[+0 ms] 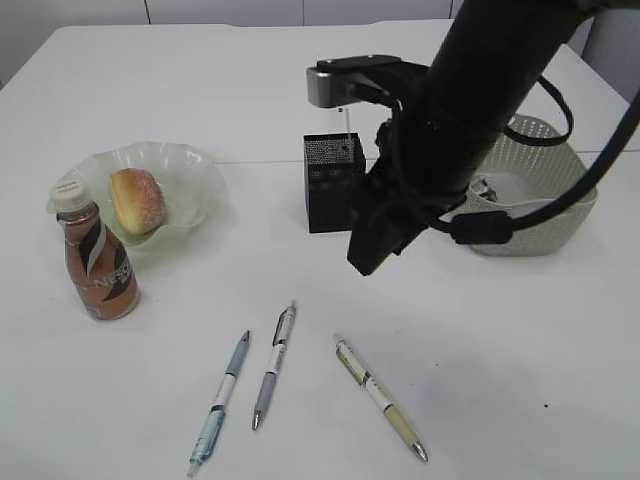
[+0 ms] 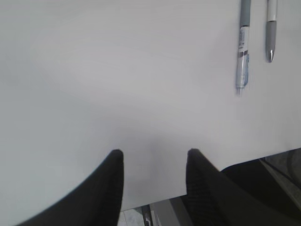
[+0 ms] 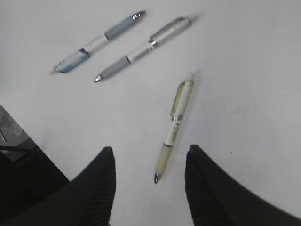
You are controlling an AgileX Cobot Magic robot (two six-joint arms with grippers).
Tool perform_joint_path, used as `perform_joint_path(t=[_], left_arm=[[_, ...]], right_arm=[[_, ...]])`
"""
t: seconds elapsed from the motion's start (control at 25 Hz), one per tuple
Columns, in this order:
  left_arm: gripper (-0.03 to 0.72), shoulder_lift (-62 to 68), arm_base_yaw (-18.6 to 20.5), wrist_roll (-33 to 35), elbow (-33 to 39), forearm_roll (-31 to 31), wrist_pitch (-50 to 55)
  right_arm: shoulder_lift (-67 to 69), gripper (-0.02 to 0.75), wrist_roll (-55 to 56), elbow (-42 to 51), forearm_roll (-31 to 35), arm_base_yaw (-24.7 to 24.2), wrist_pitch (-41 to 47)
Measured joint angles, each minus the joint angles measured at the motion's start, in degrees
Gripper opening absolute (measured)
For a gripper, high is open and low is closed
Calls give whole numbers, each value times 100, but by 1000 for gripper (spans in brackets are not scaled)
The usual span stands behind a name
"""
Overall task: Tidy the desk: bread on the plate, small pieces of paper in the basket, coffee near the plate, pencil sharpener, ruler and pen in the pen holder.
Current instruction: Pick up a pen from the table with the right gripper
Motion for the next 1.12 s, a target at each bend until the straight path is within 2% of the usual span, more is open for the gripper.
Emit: perform_joint_path(t=[0.08, 0.24, 0.4, 0.6, 0.88, 1.12], left_arm=[[314, 0, 0, 0, 0, -9, 0], [309, 0, 0, 0, 0, -22, 0], [308, 0, 0, 0, 0, -22, 71], [307, 0, 0, -40, 0, -22, 215], [307, 0, 0, -237, 0, -22, 460], [307, 0, 0, -382, 0, -22, 484]], right_arm=[[0, 381, 447, 0, -293, 0, 166], [0, 381, 2167, 0, -1068, 0, 229], [0, 381, 2796, 0, -1486, 0, 229], [182, 381, 3140, -4, -1546, 0, 236], [1065, 381, 3143, -13, -1271, 44, 236], [1458, 381, 3052, -13, -1161, 311, 214]])
